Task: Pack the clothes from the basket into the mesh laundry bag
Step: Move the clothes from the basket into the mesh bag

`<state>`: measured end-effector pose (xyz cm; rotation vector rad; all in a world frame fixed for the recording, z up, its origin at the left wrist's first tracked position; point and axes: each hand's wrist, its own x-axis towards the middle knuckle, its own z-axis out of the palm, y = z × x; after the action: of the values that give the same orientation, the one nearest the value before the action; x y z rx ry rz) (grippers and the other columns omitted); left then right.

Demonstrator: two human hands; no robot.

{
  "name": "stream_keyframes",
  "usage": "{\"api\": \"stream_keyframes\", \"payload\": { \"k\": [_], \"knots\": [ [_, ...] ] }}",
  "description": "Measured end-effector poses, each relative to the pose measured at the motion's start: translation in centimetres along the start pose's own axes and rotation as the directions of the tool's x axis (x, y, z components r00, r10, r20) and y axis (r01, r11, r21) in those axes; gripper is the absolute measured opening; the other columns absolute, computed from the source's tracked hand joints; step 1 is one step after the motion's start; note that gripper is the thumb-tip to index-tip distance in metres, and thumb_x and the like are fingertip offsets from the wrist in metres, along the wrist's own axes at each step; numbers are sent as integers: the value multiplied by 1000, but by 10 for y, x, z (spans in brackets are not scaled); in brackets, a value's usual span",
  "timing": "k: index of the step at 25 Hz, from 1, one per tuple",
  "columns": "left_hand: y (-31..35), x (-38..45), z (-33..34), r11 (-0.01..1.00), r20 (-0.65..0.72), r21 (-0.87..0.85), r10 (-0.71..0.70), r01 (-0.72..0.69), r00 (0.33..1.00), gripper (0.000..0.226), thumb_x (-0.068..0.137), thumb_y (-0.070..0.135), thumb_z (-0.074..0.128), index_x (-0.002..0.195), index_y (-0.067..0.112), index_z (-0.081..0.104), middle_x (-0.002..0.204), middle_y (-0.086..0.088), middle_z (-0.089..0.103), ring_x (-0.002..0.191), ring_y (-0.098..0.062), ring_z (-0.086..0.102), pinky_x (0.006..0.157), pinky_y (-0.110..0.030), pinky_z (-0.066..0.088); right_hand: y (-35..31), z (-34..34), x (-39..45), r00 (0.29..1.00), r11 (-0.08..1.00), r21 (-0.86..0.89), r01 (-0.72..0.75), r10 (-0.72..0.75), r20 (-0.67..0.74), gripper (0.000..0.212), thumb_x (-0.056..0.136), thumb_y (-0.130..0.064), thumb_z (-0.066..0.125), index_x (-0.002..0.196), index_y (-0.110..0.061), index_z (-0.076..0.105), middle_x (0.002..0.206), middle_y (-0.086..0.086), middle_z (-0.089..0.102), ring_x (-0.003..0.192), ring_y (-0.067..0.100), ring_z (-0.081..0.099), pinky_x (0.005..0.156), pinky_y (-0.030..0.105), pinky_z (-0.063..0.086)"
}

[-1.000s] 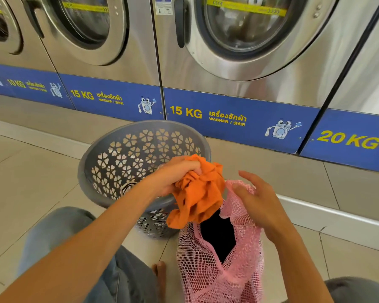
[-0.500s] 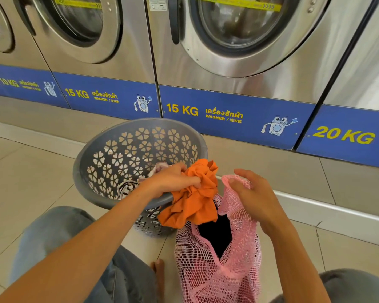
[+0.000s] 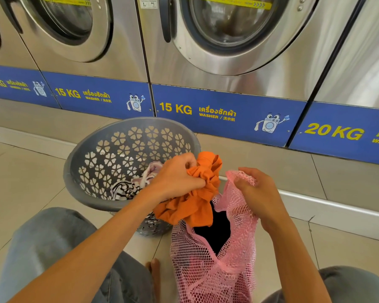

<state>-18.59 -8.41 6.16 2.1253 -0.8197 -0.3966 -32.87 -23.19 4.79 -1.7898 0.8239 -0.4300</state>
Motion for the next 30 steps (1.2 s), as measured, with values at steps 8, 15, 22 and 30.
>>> {"api": "stream_keyframes", "payload": {
  "k": [8, 15, 22, 30],
  "knots": [
    [-17, -14, 56, 584, 400, -712, -118, 389, 909, 30, 71, -5, 61, 94, 12, 69, 76, -7, 72, 62, -16, 67, 54, -23, 54, -4, -9, -9, 978, 989, -80, 121, -133, -163, 35, 104, -18, 39, 134, -23, 57, 126, -1, 63, 110, 18, 57, 95, 36, 47],
    [-129, 8, 231, 794, 524, -334, -291, 508, 801, 18, 89, 30, 67, 106, 24, 65, 99, -16, 69, 88, -19, 63, 89, -44, 56, 2, -3, -13, 995, 995, -46, 93, -95, -31, 36, 104, -20, 39, 134, -29, 58, 128, -7, 64, 115, 13, 58, 97, 31, 45],
    [-75, -14, 191, 920, 789, 53, -277, 388, 549, 28, 83, 34, 67, 110, 28, 65, 120, 4, 67, 109, -18, 62, 92, -37, 53, 13, -20, -5, 999, 1000, 3, 17, -17, -36, 36, 102, -20, 41, 132, -32, 57, 125, -9, 63, 110, 13, 60, 89, 31, 50],
    [7, 37, 47, 972, 522, -105, -125, 209, 844, 31, 97, 17, 57, 128, 22, 60, 122, -6, 68, 107, -18, 69, 94, -41, 55, 11, 8, 10, 995, 992, 70, -102, 102, 5, 38, 100, -26, 48, 136, -30, 55, 132, -8, 57, 117, 15, 54, 96, 34, 45]
  ]
}}
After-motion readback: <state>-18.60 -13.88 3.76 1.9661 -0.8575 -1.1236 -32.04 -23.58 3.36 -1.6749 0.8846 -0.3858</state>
